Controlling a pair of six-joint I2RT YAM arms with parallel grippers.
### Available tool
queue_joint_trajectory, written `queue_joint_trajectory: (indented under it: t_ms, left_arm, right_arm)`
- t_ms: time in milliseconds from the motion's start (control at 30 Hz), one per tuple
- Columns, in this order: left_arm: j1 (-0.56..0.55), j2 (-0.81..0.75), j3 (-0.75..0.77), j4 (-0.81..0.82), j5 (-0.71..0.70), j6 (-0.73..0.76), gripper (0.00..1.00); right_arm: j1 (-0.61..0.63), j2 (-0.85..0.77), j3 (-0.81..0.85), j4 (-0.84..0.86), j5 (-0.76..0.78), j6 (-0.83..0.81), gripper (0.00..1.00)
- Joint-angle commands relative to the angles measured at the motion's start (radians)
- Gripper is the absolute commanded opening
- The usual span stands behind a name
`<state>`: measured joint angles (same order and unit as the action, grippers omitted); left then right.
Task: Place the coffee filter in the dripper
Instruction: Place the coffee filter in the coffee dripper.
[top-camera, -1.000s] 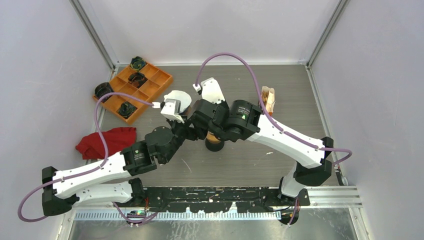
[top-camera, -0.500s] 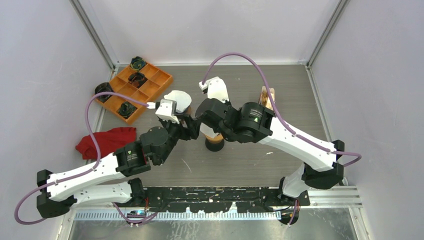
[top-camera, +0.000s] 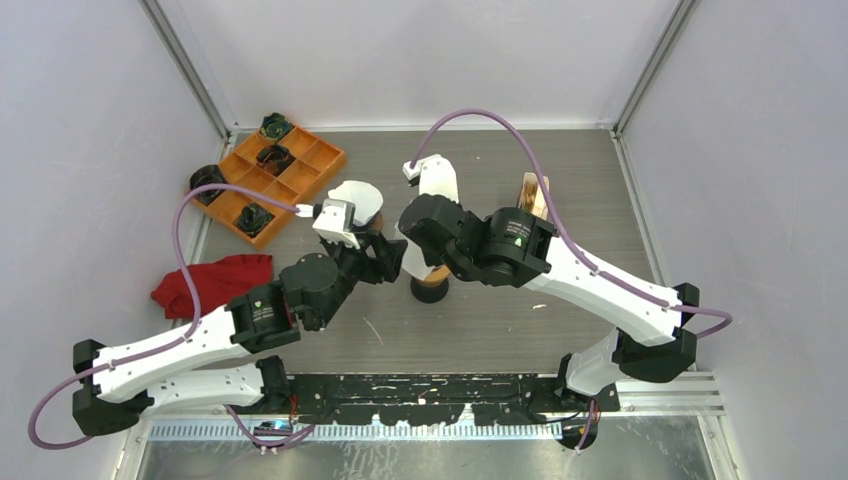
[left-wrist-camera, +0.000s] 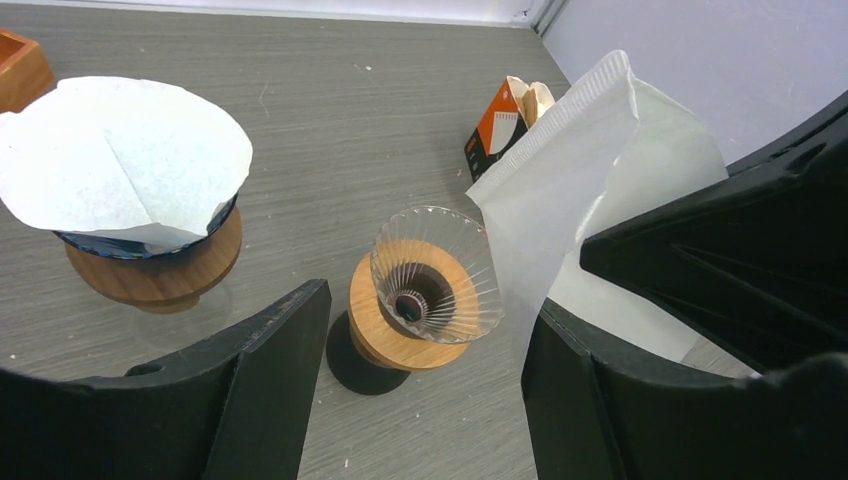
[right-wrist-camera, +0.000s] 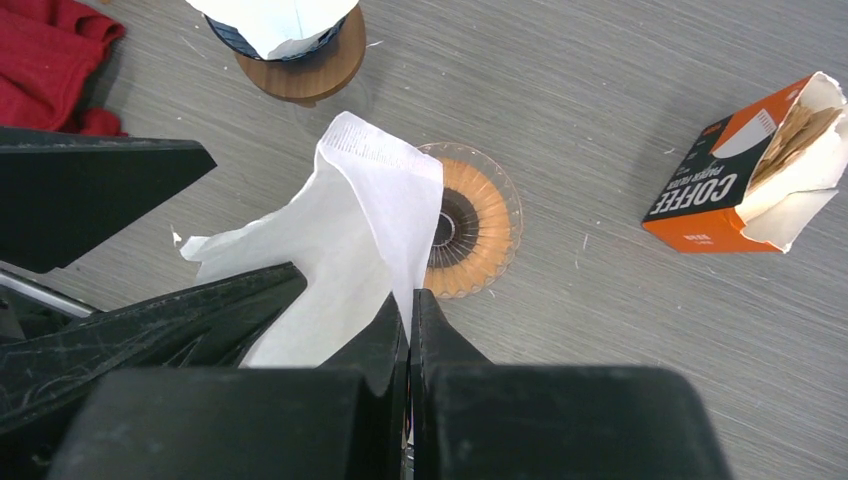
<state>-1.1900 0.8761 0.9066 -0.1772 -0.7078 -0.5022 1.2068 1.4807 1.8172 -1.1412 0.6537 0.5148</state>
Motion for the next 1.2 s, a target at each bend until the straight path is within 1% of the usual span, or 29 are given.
queue_joint_trajectory:
  t_ms: [0,67,100,200,300,467,600,867,933,1033,1167]
  left_arm:
    - [-0.003,0.008,0.019,0.031,0.003,-0.034,0.68]
    - [-0.004,0.011,0.024,0.022,-0.003,-0.034,0.65]
    - [-0.004,0.011,0.027,0.017,-0.005,-0.035,0.62]
    - [-0.003,0.014,0.041,-0.01,-0.014,-0.032,0.5]
    - [-0.003,0.016,0.062,-0.054,-0.022,-0.032,0.41]
    - [-0.003,0.023,0.113,-0.134,-0.018,-0.029,0.2]
    - [-0.003,0.043,0.166,-0.214,-0.007,-0.027,0.1]
    - [-0.002,0.084,0.247,-0.327,0.019,-0.029,0.06]
    - [-0.002,0.093,0.262,-0.351,0.02,-0.026,0.04]
    - [-0.002,0.109,0.29,-0.383,0.025,-0.018,0.0]
    - [0.006,0.133,0.322,-0.416,0.048,-0.013,0.0]
  right_arm:
    - [-0.019,-0.055,-0.017,0.083,-0.04,-0.008,0.01]
    - [-0.027,-0.063,-0.029,0.092,-0.054,-0.008,0.01]
    - [-0.031,-0.068,-0.035,0.096,-0.06,-0.009,0.01]
    - [-0.047,-0.08,-0.048,0.1,-0.072,-0.01,0.01]
    - [-0.061,-0.09,-0.06,0.102,-0.085,-0.014,0.01]
    - [-0.085,-0.095,-0.075,0.103,-0.111,-0.03,0.01]
    - [-0.107,-0.097,-0.081,0.102,-0.139,-0.045,0.04]
    - [-0.147,-0.101,-0.09,0.111,-0.211,-0.084,0.1]
    - [-0.158,-0.104,-0.089,0.113,-0.226,-0.095,0.11]
    - [-0.18,-0.108,-0.094,0.114,-0.258,-0.111,0.11]
    - [-0.208,-0.119,-0.108,0.117,-0.287,-0.127,0.11]
